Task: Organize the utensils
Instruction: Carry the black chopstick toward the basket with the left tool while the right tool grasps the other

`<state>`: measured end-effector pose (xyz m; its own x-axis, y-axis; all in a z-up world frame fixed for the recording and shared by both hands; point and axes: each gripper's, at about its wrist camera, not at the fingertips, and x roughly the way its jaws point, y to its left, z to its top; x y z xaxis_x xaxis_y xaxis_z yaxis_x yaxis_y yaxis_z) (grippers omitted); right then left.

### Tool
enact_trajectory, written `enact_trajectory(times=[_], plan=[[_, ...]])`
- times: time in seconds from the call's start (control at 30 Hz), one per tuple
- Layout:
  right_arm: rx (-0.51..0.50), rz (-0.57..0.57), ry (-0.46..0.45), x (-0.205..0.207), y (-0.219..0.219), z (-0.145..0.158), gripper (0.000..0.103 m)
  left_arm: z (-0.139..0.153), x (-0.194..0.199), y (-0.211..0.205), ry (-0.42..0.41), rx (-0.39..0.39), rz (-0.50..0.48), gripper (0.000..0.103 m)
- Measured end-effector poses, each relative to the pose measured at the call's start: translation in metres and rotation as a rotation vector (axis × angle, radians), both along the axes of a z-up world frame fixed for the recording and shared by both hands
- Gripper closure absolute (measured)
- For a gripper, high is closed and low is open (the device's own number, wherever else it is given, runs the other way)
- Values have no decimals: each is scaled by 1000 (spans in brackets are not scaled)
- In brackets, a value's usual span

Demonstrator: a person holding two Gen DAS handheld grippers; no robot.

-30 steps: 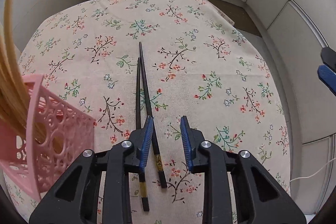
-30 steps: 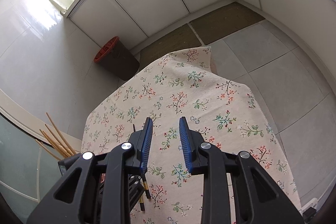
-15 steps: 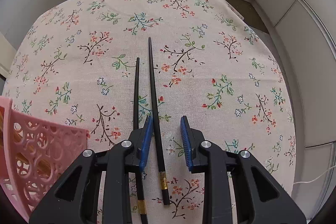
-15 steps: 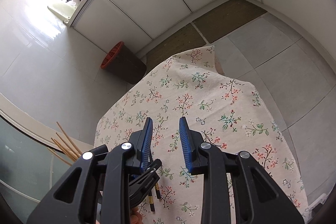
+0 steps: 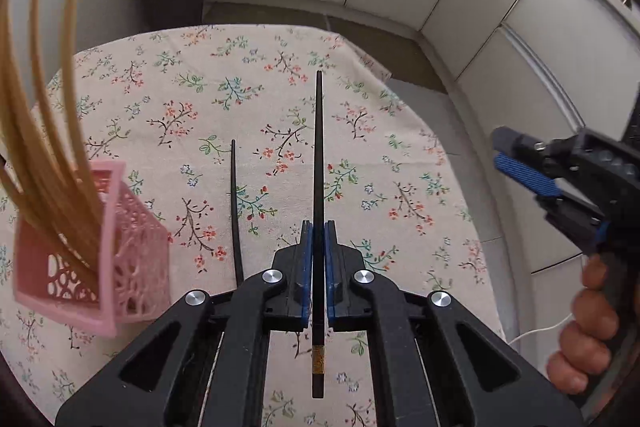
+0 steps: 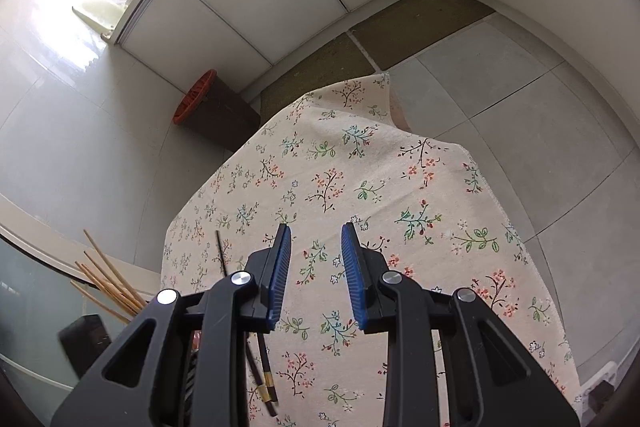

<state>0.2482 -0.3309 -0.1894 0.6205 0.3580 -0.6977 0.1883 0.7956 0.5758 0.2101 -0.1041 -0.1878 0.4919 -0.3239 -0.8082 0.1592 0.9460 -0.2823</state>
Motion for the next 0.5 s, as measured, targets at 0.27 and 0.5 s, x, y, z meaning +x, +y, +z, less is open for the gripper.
enact_trajectory(times=[0.27,0.5], plan=[[-145,297,103,20,95,-28,75,63,-43,66,-178,-118,46,98],[-274,473,170,27,169,-59,75,85,-58,108,-259,-150,109,98]])
